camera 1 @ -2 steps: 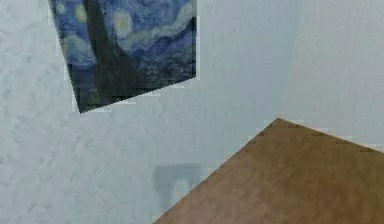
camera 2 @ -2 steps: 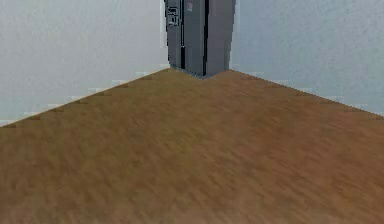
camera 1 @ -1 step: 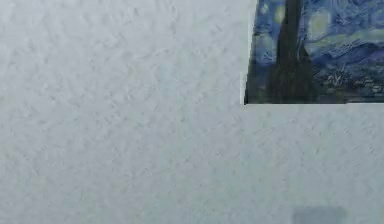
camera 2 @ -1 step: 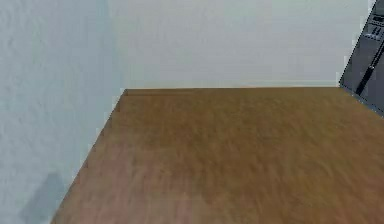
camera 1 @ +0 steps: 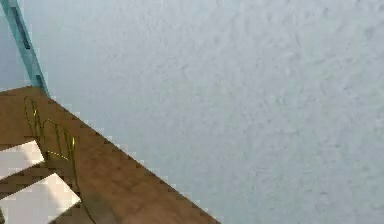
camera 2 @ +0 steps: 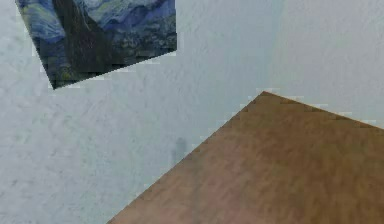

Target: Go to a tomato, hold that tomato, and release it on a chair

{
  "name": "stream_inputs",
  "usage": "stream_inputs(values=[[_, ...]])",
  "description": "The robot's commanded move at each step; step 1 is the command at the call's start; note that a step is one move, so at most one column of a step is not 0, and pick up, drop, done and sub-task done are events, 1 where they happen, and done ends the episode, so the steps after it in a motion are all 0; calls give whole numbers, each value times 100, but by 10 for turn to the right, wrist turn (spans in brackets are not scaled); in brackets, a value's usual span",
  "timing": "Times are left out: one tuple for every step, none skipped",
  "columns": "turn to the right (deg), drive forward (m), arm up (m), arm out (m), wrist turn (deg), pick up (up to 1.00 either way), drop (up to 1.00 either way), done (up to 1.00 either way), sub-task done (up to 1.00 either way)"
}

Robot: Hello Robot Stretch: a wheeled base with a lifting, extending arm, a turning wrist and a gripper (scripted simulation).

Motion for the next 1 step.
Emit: stream_inputs(values=[[0, 35, 0, 0, 0, 0, 0, 0, 0]])
